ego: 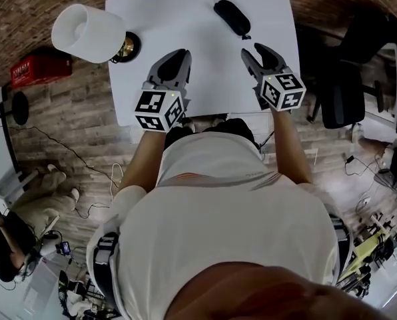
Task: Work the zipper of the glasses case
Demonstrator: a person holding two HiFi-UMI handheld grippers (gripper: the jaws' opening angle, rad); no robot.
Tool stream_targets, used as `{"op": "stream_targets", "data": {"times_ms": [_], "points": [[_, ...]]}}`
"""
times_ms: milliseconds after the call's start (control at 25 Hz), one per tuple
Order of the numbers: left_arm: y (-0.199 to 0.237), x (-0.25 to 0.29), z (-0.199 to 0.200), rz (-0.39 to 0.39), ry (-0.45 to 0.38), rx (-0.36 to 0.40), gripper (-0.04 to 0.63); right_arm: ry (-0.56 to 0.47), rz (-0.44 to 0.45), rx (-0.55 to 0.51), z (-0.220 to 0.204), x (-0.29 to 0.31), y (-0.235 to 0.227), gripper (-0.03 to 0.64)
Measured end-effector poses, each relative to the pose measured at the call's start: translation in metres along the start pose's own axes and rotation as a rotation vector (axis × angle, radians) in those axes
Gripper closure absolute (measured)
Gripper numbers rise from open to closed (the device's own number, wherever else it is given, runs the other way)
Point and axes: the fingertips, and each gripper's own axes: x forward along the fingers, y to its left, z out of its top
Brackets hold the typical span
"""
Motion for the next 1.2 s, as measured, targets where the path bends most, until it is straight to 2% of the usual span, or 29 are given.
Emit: {"op": "stream_targets", "data": {"times_ms": [80, 160, 280, 560, 840, 1080, 1200], "points": [[-0.001, 0.006, -0.001, 0.015, 0.001, -0.008, 0.557, 0.049, 0.001, 0.007, -0.01, 0.016, -0.016, 0.295], [-0.001, 0.01, -0.003, 0.027, 0.004, -0.012, 0.557, 0.104, 0.0, 0.006, -0.023, 0.036, -0.033, 0.237], [0.0, 0.018, -0.003, 0.051, 0.011, -0.014, 0.557, 0.178, -0.006, 0.002, -0.041, 0.07, -0.061, 0.191], [0.006, 0.022, -0.007, 0.116, 0.021, -0.023, 0.557, 0.349, -0.016, -0.027, -0.082, 0.137, -0.114, 0.137], [0.012, 0.02, -0.011, 0.157, 0.031, -0.038, 0.557, 0.412, 0.02, -0.05, -0.097, 0.163, -0.119, 0.146], [0.021, 0.014, -0.011, 0.173, 0.024, -0.048, 0.558, 0.377, -0.004, -0.088, -0.091, 0.16, -0.113, 0.303], [0.023, 0.014, -0.01, 0.169, 0.02, -0.049, 0.558, 0.352, -0.01, -0.099, -0.085, 0.157, -0.109, 0.311]]}}
